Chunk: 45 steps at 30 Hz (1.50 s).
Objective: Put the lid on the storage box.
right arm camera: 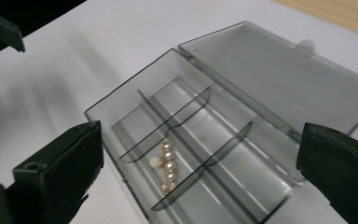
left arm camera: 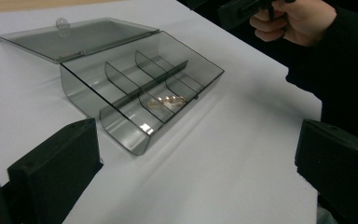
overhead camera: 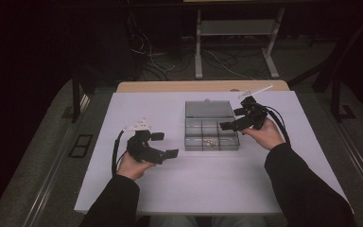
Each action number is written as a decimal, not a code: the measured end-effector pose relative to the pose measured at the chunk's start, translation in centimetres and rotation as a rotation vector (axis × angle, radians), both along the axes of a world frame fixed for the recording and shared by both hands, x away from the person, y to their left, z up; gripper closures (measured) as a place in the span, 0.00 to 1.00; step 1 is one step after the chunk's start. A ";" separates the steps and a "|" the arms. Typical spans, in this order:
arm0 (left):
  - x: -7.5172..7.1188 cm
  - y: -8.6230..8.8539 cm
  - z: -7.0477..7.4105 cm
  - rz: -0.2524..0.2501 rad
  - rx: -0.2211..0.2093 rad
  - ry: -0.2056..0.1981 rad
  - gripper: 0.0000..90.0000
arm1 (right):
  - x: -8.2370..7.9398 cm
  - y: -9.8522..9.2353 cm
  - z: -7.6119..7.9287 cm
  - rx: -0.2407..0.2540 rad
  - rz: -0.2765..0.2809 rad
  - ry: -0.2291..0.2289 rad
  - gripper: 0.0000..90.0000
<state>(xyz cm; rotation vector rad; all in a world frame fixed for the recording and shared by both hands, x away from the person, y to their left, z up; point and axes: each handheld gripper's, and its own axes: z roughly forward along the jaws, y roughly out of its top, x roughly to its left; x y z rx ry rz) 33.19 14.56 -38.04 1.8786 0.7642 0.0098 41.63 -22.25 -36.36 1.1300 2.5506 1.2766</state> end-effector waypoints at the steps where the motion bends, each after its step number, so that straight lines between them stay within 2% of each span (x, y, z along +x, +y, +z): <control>1: 0.3 -0.1 0.0 0.003 -0.004 0.000 0.00 | 0.1 -0.1 0.1 0.003 -0.004 0.002 0.00; 13: 3.3 -0.2 0.5 0.025 -0.005 0.003 0.00 | 1.3 -1.5 0.3 0.035 -0.038 0.014 0.00; 20: 5.0 -0.3 1.2 0.038 -0.008 -0.001 0.00 | 2.2 -2.3 0.5 0.032 -0.058 0.017 0.00; 25: 6.0 -0.5 1.6 0.044 0.012 0.004 0.00 | 2.7 -2.6 0.8 0.029 -0.069 0.017 0.00; 33: 8.0 -0.8 1.7 0.047 0.018 0.009 0.00 | 3.5 -2.7 1.1 0.021 -0.074 0.028 0.01; 38: 9.0 -1.3 1.8 0.053 0.019 0.013 0.00 | 4.0 -2.9 1.5 0.024 -0.080 0.020 0.00; 42: 10.2 -1.5 1.5 0.065 0.010 0.026 0.00 | 4.3 -3.1 1.5 0.029 -0.089 0.025 0.00; 45: 10.9 -1.9 1.2 0.070 0.022 0.032 0.00 | 4.5 -3.3 1.5 0.030 -0.093 0.016 0.00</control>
